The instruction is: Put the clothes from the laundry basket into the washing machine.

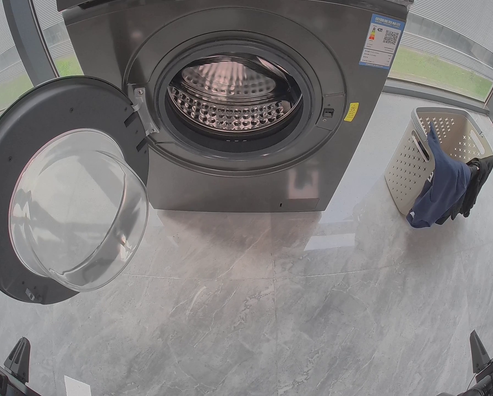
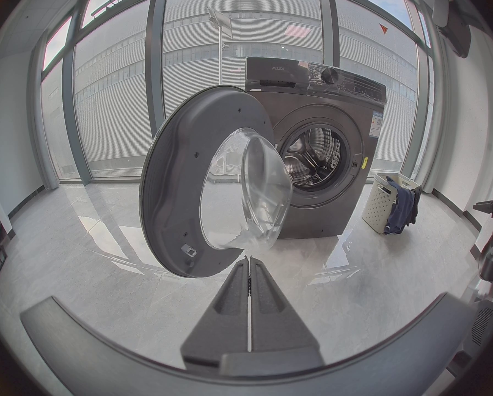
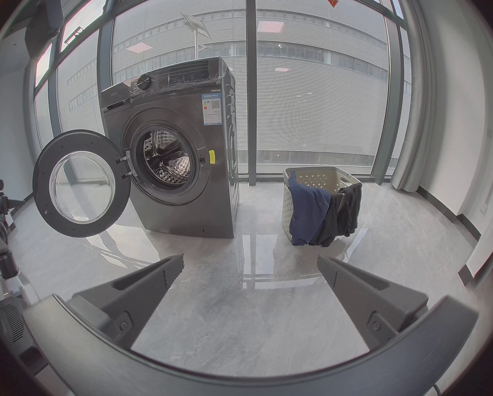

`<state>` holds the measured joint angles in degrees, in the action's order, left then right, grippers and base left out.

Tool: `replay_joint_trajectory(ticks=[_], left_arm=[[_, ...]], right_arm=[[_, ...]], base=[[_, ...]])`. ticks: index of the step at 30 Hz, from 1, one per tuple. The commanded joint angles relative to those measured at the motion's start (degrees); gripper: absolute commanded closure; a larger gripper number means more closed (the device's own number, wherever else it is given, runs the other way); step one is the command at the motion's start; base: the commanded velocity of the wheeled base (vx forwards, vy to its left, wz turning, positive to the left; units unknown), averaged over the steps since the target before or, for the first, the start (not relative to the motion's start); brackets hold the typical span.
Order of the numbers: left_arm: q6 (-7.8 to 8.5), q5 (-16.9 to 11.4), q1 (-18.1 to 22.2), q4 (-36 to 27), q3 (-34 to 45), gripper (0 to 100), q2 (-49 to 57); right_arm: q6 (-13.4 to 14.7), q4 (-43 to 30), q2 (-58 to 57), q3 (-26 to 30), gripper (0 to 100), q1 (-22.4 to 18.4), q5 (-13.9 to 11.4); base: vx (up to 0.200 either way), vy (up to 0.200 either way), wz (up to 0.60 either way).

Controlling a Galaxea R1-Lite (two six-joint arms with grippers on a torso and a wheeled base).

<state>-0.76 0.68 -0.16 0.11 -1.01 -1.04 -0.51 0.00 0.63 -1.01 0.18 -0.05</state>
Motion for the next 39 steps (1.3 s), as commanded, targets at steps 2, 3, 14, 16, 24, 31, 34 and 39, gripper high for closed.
replay_joint_trajectory(ticks=[2, 3, 14, 16, 24, 31, 34, 39], left_arm=[[-0.04, 0.0, 0.1, 0.1, 1.0, 100, 1.0], [-0.04, 0.0, 0.1, 0.1, 1.0, 100, 1.0], [-0.04, 0.0, 0.0, 0.1, 1.0, 100, 1.0], [-0.39, 0.0, 0.0, 0.1, 1.0, 100, 0.9], [-0.56, 0.0, 0.0, 0.1, 1.0, 100, 0.9], [-0.56, 0.0, 0.0, 0.1, 1.0, 100, 0.9], [-0.65, 0.1, 0.0, 0.1, 1.0, 100, 0.9], [0.76, -0.3, 0.2, 0.2, 1.0, 100, 1.0]], right_arm=[[0.1, 0.0, -0.1, 0.9, 0, 0.0, 0.0], [0.2, 0.0, -0.1, 0.9, 0, 0.0, 0.0], [0.0, 0.0, -0.1, 0.9, 0, 0.0, -0.1], [0.0, 0.0, -0.1, 0.9, 0, 0.0, -0.1], [0.0, 0.0, -0.1, 0.9, 0, 0.0, 0.0], [0.1, 0.0, -0.1, 0.9, 0, 0.0, 0.0], [0.0, 0.0, -0.1, 0.9, 0, 0.0, 0.0], [0.0, 0.0, -0.1, 0.9, 0, 0.0, 0.0]], base=[[0.000, -0.200, 0.00], [0.000, -0.200, 0.00], [0.000, -0.200, 0.00], [0.000, -0.200, 0.00], [0.000, -0.200, 0.00], [0.000, -0.200, 0.00], [0.000, -0.200, 0.00], [0.000, -0.200, 0.00]])
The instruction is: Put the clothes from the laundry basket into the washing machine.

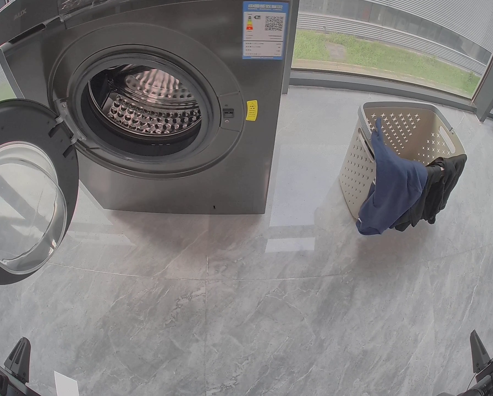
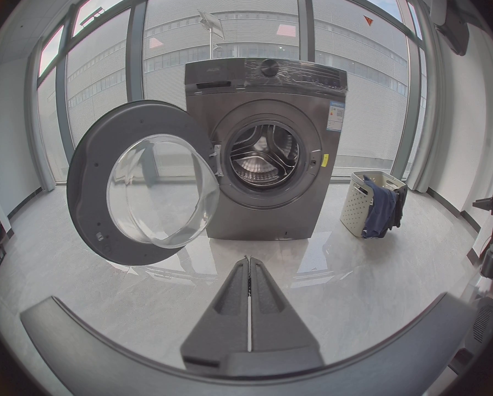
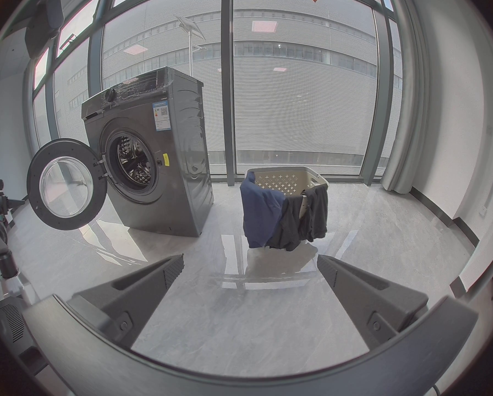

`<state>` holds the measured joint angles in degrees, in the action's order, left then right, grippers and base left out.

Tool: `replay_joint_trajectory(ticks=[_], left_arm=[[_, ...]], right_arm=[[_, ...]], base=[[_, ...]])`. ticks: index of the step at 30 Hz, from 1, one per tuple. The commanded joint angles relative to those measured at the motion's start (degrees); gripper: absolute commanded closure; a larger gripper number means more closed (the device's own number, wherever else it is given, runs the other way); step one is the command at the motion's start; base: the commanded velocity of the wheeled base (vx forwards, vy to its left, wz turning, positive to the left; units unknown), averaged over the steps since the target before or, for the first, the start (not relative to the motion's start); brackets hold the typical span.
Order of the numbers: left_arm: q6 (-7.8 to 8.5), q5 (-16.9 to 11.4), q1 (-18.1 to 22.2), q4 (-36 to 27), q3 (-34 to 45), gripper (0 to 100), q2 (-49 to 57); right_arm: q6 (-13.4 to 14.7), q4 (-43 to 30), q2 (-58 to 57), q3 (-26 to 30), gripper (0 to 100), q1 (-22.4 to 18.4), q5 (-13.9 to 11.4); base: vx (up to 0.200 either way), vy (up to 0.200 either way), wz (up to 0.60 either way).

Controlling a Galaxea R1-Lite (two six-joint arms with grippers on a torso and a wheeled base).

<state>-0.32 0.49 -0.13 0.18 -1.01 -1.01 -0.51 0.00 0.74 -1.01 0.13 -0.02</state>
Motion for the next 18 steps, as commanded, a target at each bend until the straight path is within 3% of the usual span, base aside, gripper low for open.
replay_joint_trajectory(ticks=[1, 14, 18], left_arm=[[0.58, -0.3, 0.1, 0.0, 1.0, 100, 1.0], [0.05, -0.1, 0.0, -0.1, 1.0, 100, 1.0], [0.05, -0.1, 0.0, -0.1, 1.0, 100, 1.0]], right_arm=[[0.0, 0.0, -0.2, 0.9, 0, 0.0, 0.0], [0.0, 0.0, -0.2, 0.9, 0, 0.0, -0.1], [0.0, 0.0, -0.2, 0.9, 0, 0.0, 0.0]], base=[[0.000, -0.200, 0.00], [0.000, -0.015, 0.00], [0.000, -0.200, 0.00]])
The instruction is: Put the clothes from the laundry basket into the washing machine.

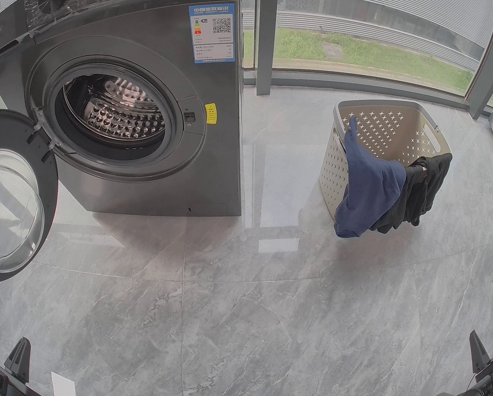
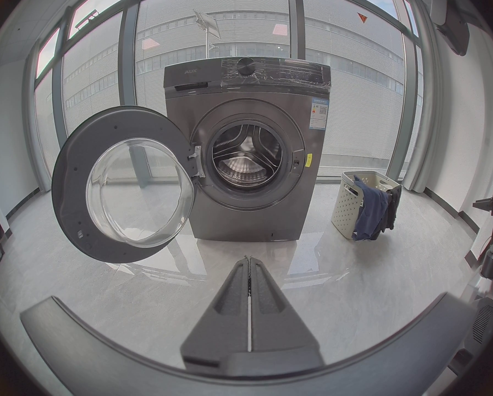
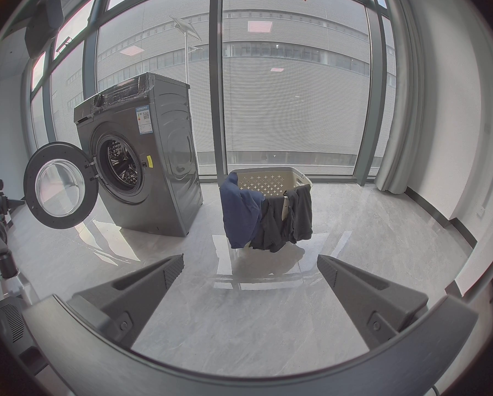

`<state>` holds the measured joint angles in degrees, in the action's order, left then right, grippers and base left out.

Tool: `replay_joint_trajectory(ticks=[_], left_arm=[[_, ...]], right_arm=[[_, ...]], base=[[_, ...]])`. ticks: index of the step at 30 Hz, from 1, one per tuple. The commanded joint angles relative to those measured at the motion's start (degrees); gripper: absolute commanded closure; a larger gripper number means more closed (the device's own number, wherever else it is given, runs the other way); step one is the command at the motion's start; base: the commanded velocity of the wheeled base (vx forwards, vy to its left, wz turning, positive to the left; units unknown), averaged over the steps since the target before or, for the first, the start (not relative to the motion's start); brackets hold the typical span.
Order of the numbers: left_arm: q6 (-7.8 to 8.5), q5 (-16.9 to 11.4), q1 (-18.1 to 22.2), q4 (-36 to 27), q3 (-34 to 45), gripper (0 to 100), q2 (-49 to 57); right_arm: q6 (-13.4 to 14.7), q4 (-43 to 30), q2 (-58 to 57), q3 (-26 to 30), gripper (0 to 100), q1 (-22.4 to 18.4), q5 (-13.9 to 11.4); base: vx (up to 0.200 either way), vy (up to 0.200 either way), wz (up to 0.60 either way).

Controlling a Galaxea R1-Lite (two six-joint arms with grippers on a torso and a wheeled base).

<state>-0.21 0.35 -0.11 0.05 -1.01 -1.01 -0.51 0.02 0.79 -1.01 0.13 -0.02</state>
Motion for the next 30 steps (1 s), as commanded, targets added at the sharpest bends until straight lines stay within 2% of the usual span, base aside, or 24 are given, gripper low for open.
replay_joint_trajectory(ticks=[1, 8, 10, 13, 26, 30], left_arm=[[0.03, 0.0, -0.1, 0.0, 1.0, 100, 1.0], [-0.14, 0.1, -0.1, 0.0, 1.0, 100, 0.9], [-1.02, 0.3, -0.1, 0.0, 1.0, 100, 0.9], [-1.46, 0.4, -0.1, 0.0, 1.0, 100, 1.0], [-1.37, 0.4, -0.1, 0.1, 1.0, 100, 0.9], [-1.46, 0.4, -0.1, 0.1, 1.0, 100, 1.0]], right_arm=[[0.0, 0.0, -0.3, 0.9, 0, 0.0, 0.0], [0.0, 0.0, -0.3, 0.9, 0, 0.0, 0.0], [0.0, 0.0, -0.3, 0.9, 0, 0.0, -0.1], [0.0, 0.0, -0.3, 0.9, 0, 0.0, 0.0], [0.0, 0.0, -0.3, 0.9, 0, 0.0, -0.1], [0.0, 0.0, -0.3, 0.9, 0, 0.0, -0.1]], base=[[0.000, -0.200, 0.00], [0.000, -0.200, 0.00], [0.000, -0.200, 0.00], [0.000, -0.200, 0.00], [0.000, -0.200, 0.00], [0.000, 0.000, 0.00]])
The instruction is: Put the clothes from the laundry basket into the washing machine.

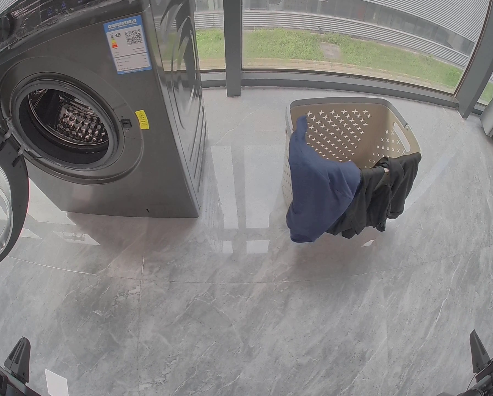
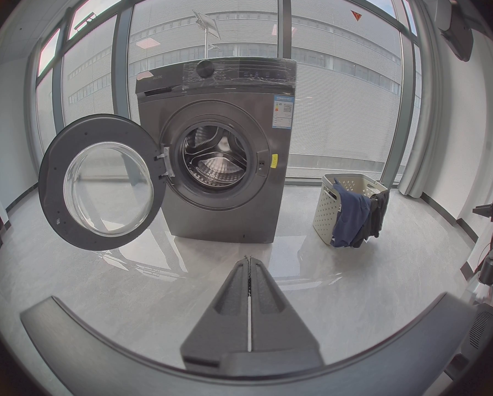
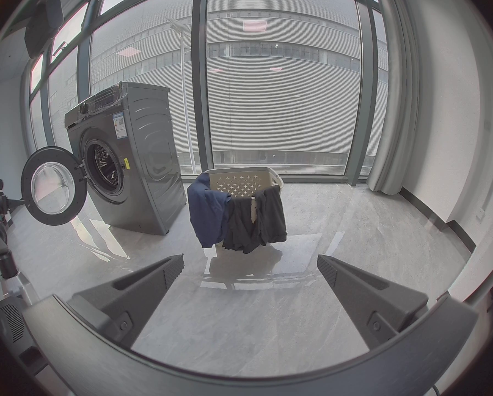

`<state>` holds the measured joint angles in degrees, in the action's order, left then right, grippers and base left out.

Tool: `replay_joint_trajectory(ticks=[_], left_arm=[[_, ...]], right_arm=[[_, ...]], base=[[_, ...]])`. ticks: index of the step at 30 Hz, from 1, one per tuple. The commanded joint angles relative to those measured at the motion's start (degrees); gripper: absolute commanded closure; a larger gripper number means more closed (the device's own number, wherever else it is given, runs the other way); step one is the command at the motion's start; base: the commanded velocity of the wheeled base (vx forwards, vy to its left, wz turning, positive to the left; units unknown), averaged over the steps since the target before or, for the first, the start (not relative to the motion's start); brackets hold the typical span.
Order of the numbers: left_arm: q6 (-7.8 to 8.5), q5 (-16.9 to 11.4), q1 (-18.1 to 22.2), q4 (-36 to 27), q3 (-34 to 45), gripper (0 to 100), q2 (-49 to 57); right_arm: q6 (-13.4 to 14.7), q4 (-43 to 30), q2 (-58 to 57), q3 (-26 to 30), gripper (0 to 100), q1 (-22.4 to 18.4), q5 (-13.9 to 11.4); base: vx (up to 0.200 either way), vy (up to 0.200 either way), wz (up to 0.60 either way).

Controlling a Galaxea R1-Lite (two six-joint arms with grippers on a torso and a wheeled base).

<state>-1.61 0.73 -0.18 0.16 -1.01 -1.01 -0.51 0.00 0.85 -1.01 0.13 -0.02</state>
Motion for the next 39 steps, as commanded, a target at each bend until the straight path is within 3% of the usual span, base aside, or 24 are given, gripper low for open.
replay_joint_trajectory(ticks=[1, 5, 23, 35, 39], left_arm=[[-0.06, 0.1, 0.0, -0.1, 1.0, 100, 1.0], [0.03, 0.1, 0.0, 0.0, 1.0, 100, 1.0], [-0.06, -0.1, 0.0, 0.0, 1.0, 100, 0.9], [-0.06, 0.0, 0.0, 0.0, 1.0, 100, 0.9], [-0.06, 0.0, 0.0, 0.0, 1.0, 100, 0.9]], right_arm=[[0.0, 0.0, -0.3, 0.9, 0, 0.0, -0.1], [0.0, 0.0, -0.3, 0.9, 0, 0.0, -0.1], [0.0, 0.0, -0.3, 0.9, 0, 0.0, 0.0], [0.0, 0.0, -0.3, 0.9, 0, 0.0, -0.1], [0.0, 0.0, -0.3, 0.9, 0, 0.0, 0.0]], base=[[0.000, 0.000, 0.00], [0.000, 0.000, 0.00], [0.200, 0.000, 0.00], [0.000, 0.000, 0.00], [0.000, -0.200, 0.00]])
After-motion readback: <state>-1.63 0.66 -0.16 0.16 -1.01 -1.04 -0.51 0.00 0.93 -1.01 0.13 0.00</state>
